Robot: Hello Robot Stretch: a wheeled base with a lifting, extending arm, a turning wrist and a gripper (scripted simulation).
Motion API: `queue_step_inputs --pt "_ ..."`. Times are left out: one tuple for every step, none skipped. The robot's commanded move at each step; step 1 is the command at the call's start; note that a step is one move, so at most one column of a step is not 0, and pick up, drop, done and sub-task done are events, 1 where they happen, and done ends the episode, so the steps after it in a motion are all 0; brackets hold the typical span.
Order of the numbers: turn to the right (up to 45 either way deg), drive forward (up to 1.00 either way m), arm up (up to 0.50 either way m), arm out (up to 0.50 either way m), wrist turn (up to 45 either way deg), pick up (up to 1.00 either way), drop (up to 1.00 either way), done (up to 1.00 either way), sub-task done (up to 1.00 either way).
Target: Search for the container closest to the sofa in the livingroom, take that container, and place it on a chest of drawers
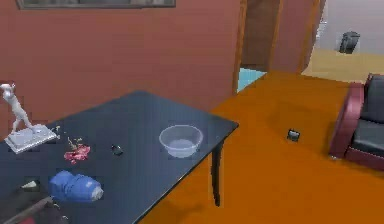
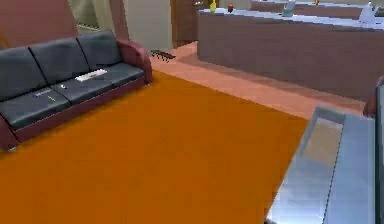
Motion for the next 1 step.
queue_step_inputs --pt "45.0 0.00 0.00 0.00 0.0 0.00 0.00 0.00 0.00"
